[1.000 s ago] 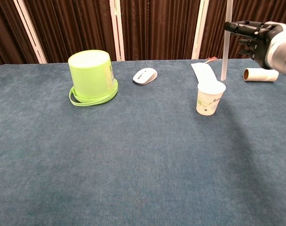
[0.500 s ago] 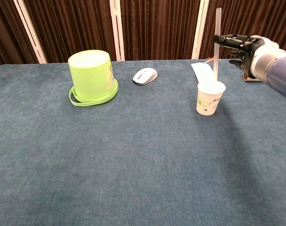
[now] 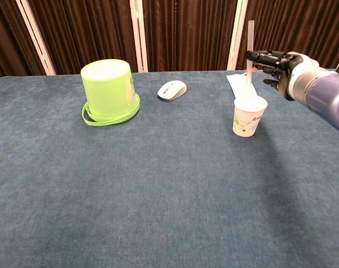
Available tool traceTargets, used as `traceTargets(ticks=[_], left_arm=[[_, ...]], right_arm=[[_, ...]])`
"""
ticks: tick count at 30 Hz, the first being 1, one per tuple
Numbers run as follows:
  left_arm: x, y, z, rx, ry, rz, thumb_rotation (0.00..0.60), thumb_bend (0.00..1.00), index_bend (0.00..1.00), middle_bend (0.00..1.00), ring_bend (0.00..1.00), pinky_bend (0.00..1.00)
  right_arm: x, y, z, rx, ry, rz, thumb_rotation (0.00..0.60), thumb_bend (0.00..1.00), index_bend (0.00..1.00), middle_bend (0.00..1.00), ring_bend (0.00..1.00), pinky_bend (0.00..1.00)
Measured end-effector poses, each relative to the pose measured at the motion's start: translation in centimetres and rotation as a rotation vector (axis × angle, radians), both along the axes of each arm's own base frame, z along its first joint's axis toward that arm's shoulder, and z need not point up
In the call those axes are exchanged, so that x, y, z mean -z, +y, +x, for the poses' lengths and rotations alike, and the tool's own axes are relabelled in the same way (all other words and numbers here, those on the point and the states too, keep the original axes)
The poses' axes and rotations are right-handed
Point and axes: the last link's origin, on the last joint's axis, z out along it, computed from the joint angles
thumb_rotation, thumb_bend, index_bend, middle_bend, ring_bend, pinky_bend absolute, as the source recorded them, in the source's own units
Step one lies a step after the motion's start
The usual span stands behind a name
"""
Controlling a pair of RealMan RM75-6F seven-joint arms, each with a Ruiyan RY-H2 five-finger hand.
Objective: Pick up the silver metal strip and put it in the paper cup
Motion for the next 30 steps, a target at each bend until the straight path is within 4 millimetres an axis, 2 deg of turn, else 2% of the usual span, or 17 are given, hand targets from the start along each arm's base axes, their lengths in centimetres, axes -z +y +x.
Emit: traceTargets(ticks=[8, 13, 16, 25, 30], left_arm=[[0.0, 0.0, 0.0, 0.0, 0.001, 0.0, 0.6, 0.12, 0.0, 0.0, 0.0, 0.0], [0.0, 0.0, 0.1, 0.001, 0.003, 0.0, 0.6, 0.12, 0.0, 0.0, 0.0, 0.0], [0.0, 0.0, 0.0, 0.002, 0.004, 0.0, 0.6, 0.12, 0.0, 0.0, 0.0, 0.0], [0.0, 0.0, 0.1, 0.001, 0.002, 0.0, 0.6, 0.12, 0.0, 0.0, 0.0, 0.0], [0.0, 0.0, 0.1, 0.0, -0.001, -0.001, 0.6, 0.12, 0.0, 0.0, 0.0, 0.0]], right_arm=[[-0.1, 0.5, -0.4, -0.018, -0.009, 0.002, 0.6, 0.32, 0.56, 0.21, 0.0, 0.0], [-0.4, 0.8, -0.7, -0.031, -0.01, 0.018, 0.6, 0.27, 0.42, 0.12, 0.0, 0.0], [-0.8, 1.0, -1.2, -0.049, -0.01, 0.041, 0.6, 0.27, 0.37, 0.11, 0.0, 0.0], [-1.3, 1.6, -1.5, -0.065, -0.013, 0.056, 0.6, 0.27, 0.36, 0.09, 0.0, 0.0], [-2.6, 1.9, -1.3, -0.098, 0.017, 0.035, 0.6, 0.26, 0.36, 0.09, 0.0, 0.0]])
